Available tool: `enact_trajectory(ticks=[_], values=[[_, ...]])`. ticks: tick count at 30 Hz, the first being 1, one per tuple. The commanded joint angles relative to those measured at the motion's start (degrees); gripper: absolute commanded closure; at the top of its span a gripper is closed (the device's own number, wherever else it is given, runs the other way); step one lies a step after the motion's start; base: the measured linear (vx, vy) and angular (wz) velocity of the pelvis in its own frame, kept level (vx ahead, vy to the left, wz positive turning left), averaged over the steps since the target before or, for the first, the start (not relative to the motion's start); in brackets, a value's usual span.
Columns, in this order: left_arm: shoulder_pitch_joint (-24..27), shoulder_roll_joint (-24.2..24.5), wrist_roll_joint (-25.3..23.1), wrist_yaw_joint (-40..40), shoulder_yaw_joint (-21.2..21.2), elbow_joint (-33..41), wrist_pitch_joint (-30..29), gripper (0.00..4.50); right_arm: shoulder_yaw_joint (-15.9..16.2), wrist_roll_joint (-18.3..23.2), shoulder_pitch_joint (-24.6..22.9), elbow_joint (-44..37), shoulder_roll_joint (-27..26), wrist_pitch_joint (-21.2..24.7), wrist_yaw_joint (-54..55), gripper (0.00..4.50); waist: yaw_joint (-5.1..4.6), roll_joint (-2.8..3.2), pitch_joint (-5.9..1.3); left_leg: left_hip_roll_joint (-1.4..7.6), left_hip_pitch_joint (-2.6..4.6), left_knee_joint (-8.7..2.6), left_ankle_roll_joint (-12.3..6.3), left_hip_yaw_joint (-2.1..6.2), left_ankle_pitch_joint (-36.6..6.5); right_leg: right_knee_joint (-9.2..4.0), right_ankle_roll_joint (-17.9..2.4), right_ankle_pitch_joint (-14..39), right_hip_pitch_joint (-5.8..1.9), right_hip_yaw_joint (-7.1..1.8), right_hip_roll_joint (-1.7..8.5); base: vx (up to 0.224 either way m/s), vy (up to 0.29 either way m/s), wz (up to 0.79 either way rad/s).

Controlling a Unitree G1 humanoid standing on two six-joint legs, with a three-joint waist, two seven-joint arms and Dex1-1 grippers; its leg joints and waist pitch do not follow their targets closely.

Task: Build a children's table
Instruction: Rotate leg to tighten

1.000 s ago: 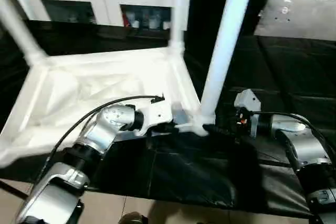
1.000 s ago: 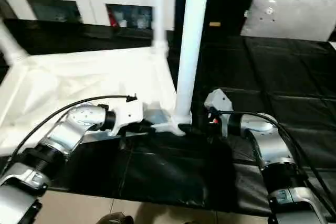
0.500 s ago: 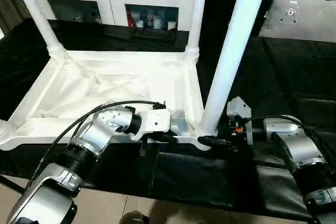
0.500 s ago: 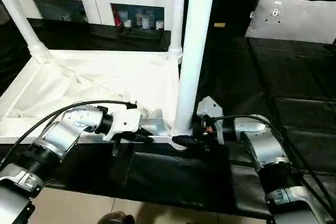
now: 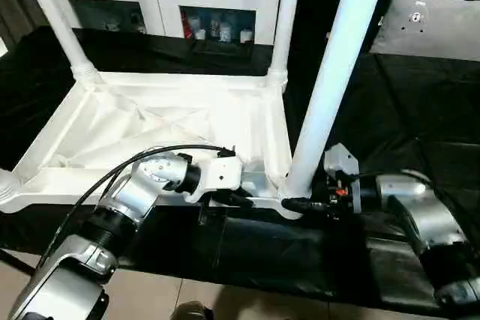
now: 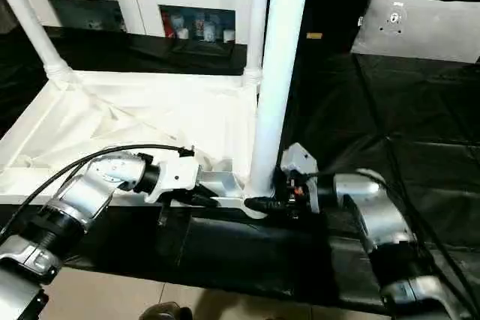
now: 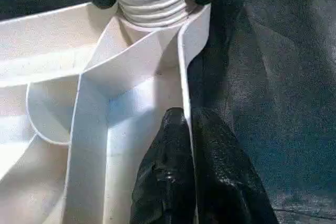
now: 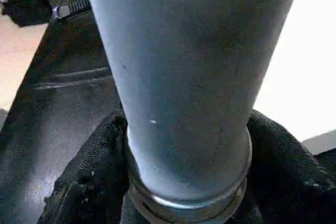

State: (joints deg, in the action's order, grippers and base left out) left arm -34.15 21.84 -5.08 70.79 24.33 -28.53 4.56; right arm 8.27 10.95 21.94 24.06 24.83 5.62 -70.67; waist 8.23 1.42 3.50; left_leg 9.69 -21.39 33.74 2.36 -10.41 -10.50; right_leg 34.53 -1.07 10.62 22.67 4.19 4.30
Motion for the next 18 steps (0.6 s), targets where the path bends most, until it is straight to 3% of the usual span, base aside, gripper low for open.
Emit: enact_trajectory(ticks=[1,5,7,12,14,18], values=[[0.53,-2.74,-0.68,-3.41,0.74,0.24,-3.16,4.5,-0.02,1.42,-0.54,-2.81,-4.02,1.66,4.67,1.79,-0.4,-0.48,-3.56,4.12,0.85,-4.21,-3.15,1.45,-12.52,-4.19,-13.01,14.41,-2.52,-3.02,5.17,0.0,0.0,0.0],[-0.21,-6.67,-0.63,-10.36,-1.45,-0.43,-8.09,4.5,-1.39,1.42,-1.11,-3.22,-9.67,2.93,13.41,1.8,-0.97,-0.53,-3.14,3.87,1.23,-4.62,-0.73,1.82,-16.22,-5.32,-9.81,24.38,-2.16,-3.13,5.43,0.0,0.0,0.0],[-0.49,-8.98,-0.77,-14.32,-2.29,-0.35,-11.74,4.5,-2.69,0.8,-0.5,-1.85,-12.54,4.42,19.87,1.8,-1.45,-0.38,-3.08,3.88,1.28,-4.72,-0.25,1.84,-16.96,-5.47,-9.28,24.97,-1.93,-3.19,5.33,0.0,0.0,0.0],[-1.76,-14.94,-1.4,-23.88,-4.66,-1.26,-18.48,4.5,-5.57,-2.32,1.58,2.09,-16.89,5.45,33.47,1.8,-2.82,-0.66,-3.09,3.53,0.94,-4.61,-0.4,1.79,-16.09,-5.38,-9.79,22.89,-2.07,-3.17,5.16,0.0,0.0,0.0],[-2.67,-18.44,-2.88,-31.34,-6.21,-2.45,-21.06,4.5,-8.23,-2.99,3.01,4.32,-19.76,7.34,41.85,1.8,-3.21,-0.63,-3.27,3.45,0.81,-4.47,-0.6,1.69,-14.72,-5.22,-10.09,21.1,-2.12,-3.24,5.06,0.0,0.0,0.0],[-3.24,-22.12,-4.99,-37.61,-6.33,-3.4,-22.05,4.5,-5.81,-4.33,1.85,3.02,-21.39,5.86,40.96,1.8,-2.93,-0.71,-3.58,3.32,0.48,-4.12,-2.76,1.48,-10.83,-4.85,-10.7,14.33,-2.45,-3.22,4.87,0.0,0.0,0.0]])
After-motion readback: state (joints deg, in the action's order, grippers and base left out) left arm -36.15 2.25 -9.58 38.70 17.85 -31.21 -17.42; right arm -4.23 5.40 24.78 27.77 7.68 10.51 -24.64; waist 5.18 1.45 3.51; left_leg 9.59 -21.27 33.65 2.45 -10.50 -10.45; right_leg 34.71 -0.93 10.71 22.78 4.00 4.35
